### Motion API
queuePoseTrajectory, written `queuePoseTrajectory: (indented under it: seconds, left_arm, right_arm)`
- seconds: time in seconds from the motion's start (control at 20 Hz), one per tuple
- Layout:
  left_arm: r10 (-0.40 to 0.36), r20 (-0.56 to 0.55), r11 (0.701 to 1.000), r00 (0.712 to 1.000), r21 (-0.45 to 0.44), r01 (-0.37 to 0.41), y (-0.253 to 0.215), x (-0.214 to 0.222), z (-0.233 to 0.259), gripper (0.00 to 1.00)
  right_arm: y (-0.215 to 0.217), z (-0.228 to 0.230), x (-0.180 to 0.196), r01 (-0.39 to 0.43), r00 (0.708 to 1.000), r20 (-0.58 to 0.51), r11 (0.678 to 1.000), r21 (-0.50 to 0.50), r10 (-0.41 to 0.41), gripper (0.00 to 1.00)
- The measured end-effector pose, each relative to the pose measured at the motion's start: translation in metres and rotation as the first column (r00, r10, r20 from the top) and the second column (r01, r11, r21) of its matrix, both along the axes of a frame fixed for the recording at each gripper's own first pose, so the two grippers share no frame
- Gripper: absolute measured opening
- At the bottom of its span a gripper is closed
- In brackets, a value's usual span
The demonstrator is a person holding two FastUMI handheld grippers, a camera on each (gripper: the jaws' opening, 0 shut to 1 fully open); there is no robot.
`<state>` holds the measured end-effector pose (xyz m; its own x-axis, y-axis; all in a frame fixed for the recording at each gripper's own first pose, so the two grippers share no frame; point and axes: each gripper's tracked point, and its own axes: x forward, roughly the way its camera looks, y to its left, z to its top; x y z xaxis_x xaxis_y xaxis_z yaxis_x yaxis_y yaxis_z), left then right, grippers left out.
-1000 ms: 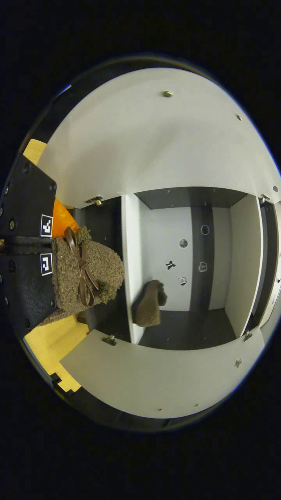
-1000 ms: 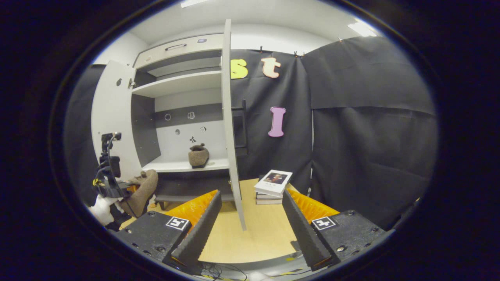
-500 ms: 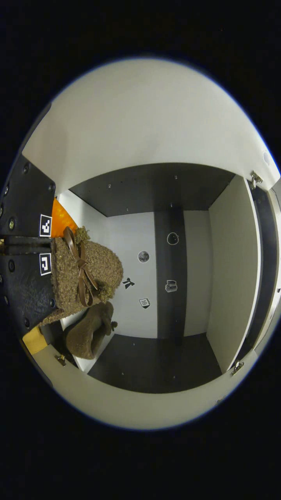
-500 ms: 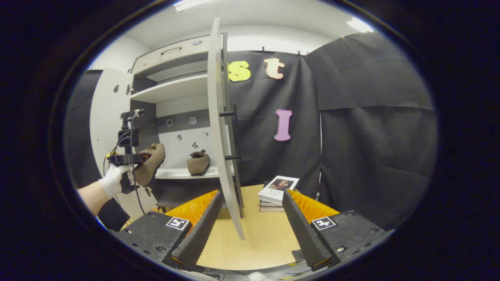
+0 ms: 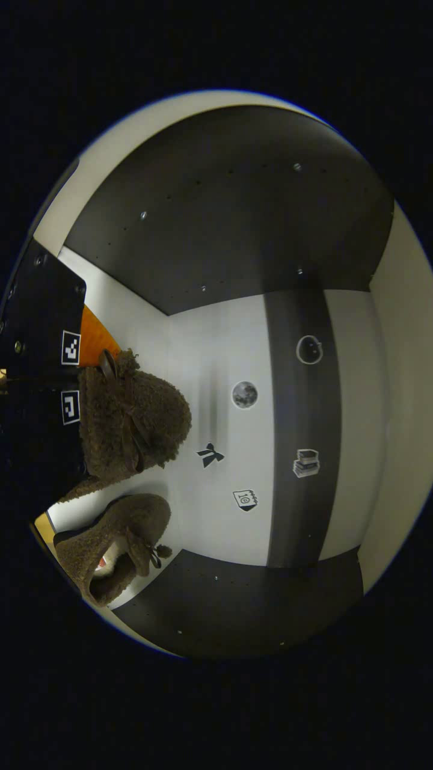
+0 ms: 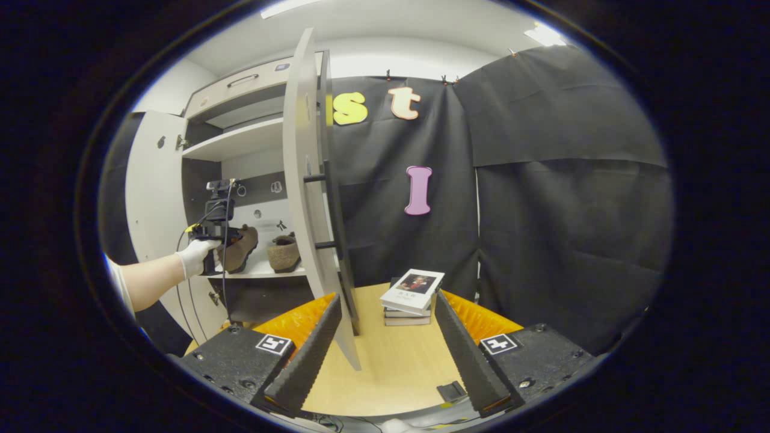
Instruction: Grab one shoe with the right hand and put it into the shoe cabinet, grab the other shoe with the left hand and put it into the shoe cabinet; then close the right door with the right hand and the left door with the left hand.
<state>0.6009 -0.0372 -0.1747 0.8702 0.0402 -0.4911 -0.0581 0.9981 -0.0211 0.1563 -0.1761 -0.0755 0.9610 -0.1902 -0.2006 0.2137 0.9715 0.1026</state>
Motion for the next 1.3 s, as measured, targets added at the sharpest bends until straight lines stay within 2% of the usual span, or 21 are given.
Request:
queuePoseTrajectory:
  seconds: [0.15, 0.2, 0.25, 0.35, 0.45, 0.5, 0.6, 0.7, 0.8, 1.1, 1.3]
  left_arm:
    - [-0.008, -0.12, 1.0, 0.993, 0.0, 0.008, 0.001, 0.006, -0.033, 0.01]
    - [-0.005, -0.156, 1.0, 0.988, 0.0, 0.006, 0.001, 0.005, -0.042, 0.11]
    - [-0.014, -0.127, 1.0, 0.992, 0.01, 0.016, 0.002, 0.01, -0.037, 0.02]
    - [-0.031, -0.173, 0.999, 0.984, 0.022, 0.036, 0.001, 0.006, -0.039, 0.02]
    - [-0.061, -0.186, 0.997, 0.981, 0.026, 0.067, -0.004, 0.006, -0.04, 0.07]
    - [-0.056, -0.188, 0.998, 0.981, 0.032, 0.063, -0.002, 0.004, -0.038, 0.13]
    - [-0.089, -0.187, 0.996, 0.978, -0.006, 0.09, -0.01, 0.0, -0.036, 0.2]
    - [-0.116, -0.157, 0.993, 0.981, -0.007, 0.116, -0.008, -0.003, -0.026, 0.57]
    - [-0.111, -0.134, 0.994, 0.985, 0.006, 0.113, 0.001, -0.009, -0.018, 0.94]
    - [-0.116, -0.063, 0.992, 0.991, -0.062, 0.112, 0.006, -0.041, 0.007, 0.98]
    - [-0.127, 0.053, 0.99, 0.99, -0.047, 0.13, 0.007, -0.076, 0.045, 0.98]
  right_arm:
    - [0.002, -0.009, -0.001, 0.002, 1.0, -0.03, 1.0, 0.013, -0.001, 0.99]
    - [0.004, -0.011, -0.002, -0.002, 0.999, -0.038, 1.0, 0.014, 0.002, 0.99]
    - [0.006, -0.012, -0.001, -0.003, 0.999, -0.041, 1.0, 0.015, 0.003, 0.99]
    - [0.006, -0.013, 0.001, 0.0, 0.999, -0.043, 1.0, 0.021, 0.001, 0.99]
    - [0.01, -0.013, 0.003, -0.004, 0.999, -0.042, 0.999, 0.035, 0.005, 0.99]
    - [0.011, -0.013, 0.003, -0.004, 0.999, -0.039, 0.999, 0.038, 0.005, 0.99]
    - [0.013, -0.012, 0.003, -0.004, 0.999, -0.038, 0.999, 0.039, 0.006, 0.99]
    - [0.016, -0.012, 0.003, -0.007, 0.999, -0.035, 0.999, 0.034, 0.008, 0.99]
    - [0.019, -0.012, 0.002, -0.013, 0.999, -0.035, 1.0, 0.026, 0.014, 0.99]
    - [0.035, -0.008, 0.002, -0.036, 0.999, -0.029, 0.999, 0.021, 0.037, 0.99]
    - [0.051, 0.002, 0.0, -0.056, 0.998, -0.011, 0.998, -0.001, 0.056, 0.99]
